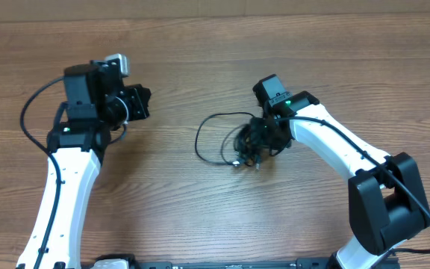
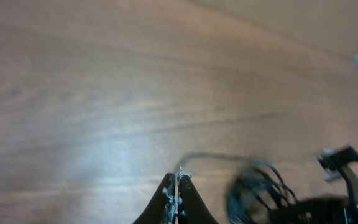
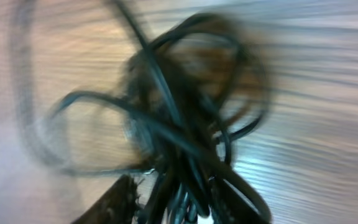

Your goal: Untangle cables

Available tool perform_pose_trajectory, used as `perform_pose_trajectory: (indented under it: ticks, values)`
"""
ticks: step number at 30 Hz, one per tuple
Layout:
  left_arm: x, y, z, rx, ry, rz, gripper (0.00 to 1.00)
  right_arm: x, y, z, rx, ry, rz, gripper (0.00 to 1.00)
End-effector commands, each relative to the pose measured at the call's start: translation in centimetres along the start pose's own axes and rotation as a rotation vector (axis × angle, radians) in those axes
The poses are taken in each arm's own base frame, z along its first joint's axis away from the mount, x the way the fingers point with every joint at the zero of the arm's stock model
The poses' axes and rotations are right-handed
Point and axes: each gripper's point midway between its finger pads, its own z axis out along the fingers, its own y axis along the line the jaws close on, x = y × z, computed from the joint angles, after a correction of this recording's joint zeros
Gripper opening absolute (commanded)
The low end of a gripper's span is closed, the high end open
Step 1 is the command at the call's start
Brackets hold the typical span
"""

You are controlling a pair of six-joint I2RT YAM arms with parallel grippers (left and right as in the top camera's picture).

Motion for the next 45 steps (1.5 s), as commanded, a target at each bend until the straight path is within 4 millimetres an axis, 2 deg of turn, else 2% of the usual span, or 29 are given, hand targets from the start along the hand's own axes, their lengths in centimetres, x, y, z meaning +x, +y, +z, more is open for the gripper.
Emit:
perform_pose_trajectory:
  ticks: [1, 3, 6, 7, 8, 9, 13, 16, 19, 22, 24, 26, 27, 30, 33, 36, 40, 43, 45]
  values:
    - [2.1, -2.0, 1.0, 0.047, 0.086, -0.005, 0.04, 2.1, 7.1, -2.1, -0.42, 0.08, -0.293, 0.37]
    - [3.3, -2.9, 1.7, 0.06, 0.13, 0.007, 0.04, 2.1, 7.6, -2.4, -0.452, 0.076, -0.301, 0.38]
    - [5.0, -4.3, 2.7, 0.078, 0.188, 0.036, 0.06, 1.9, 7.3, -2.2, -0.427, 0.071, -0.291, 0.41]
    - [5.5, -4.6, 3.1, 0.085, 0.203, 0.047, 0.13, 1.8, 6.8, -2.0, -0.4, 0.069, -0.275, 0.51]
    - [6.1, -5.0, 3.6, 0.091, 0.221, 0.061, 0.25, 1.5, 5.9, -1.7, -0.341, 0.061, -0.237, 0.57]
    - [6.4, -5.3, 3.9, 0.095, 0.234, 0.066, 0.29, 1.3, 5.4, -1.5, -0.303, 0.056, -0.213, 0.59]
    - [8.4, -5.8, 5.5, 0.106, 0.298, 0.107, 0.37, 0.6, 3.8, -2.2, -0.184, 0.035, -0.181, 0.61]
    - [9.6, -5.9, 6.4, 0.106, 0.34, 0.11, 0.36, -0.3, 3.4, -3.7, -0.125, 0.0, -0.164, 0.62]
    - [10.5, -6.2, 7.1, 0.11, 0.368, 0.118, 0.29, -1.4, 3.2, -5.4, -0.084, -0.052, -0.142, 0.61]
    - [11.1, -6.7, 7.7, 0.121, 0.381, 0.133, 0.24, -2.8, 0.8, -6.8, 0.048, -0.13, -0.01, 0.63]
    - [11.3, -7.2, 8.0, 0.129, 0.383, 0.145, 0.26, -3.5, -0.9, -7.6, 0.115, -0.17, 0.067, 0.66]
    - [11.6, -7.5, 8.5, 0.137, 0.386, 0.155, 0.38, -4.0, -2.4, -8.0, 0.139, -0.184, 0.116, 0.71]
    - [11.8, -7.6, 8.7, 0.139, 0.391, 0.159, 0.4, -4.1, -3.1, -8.1, 0.144, -0.183, 0.136, 0.72]
    - [13.0, -8.2, 9.6, 0.156, 0.418, 0.171, 0.39, -4.3, -5.0, -8.6, 0.129, -0.162, 0.199, 0.73]
    - [14.4, -9.7, 10.3, 0.23, 0.461, 0.175, 0.33, -4.3, -7.1, -9.1, 0.115, -0.139, 0.273, 0.75]
    - [15.5, -11.7, 10.8, 0.307, 0.488, 0.162, 0.33, -4.3, -8.5, -9.5, 0.103, -0.127, 0.315, 0.76]
    - [16.7, -13.4, 11.9, 0.316, 0.496, 0.127, 0.33, -4.3, -9.0, -9.7, 0.058, -0.112, 0.345, 0.79]
    - [17.2, -14.4, 12.7, 0.311, 0.494, 0.075, 0.27, -4.3, -8.8, -9.7, 0.043, -0.108, 0.346, 0.81]
    - [17.7, -14.1, 13.5, 0.246, 0.493, 0.011, 0.24, -4.2, -8.9, -9.7, 0.044, -0.106, 0.346, 0.82]
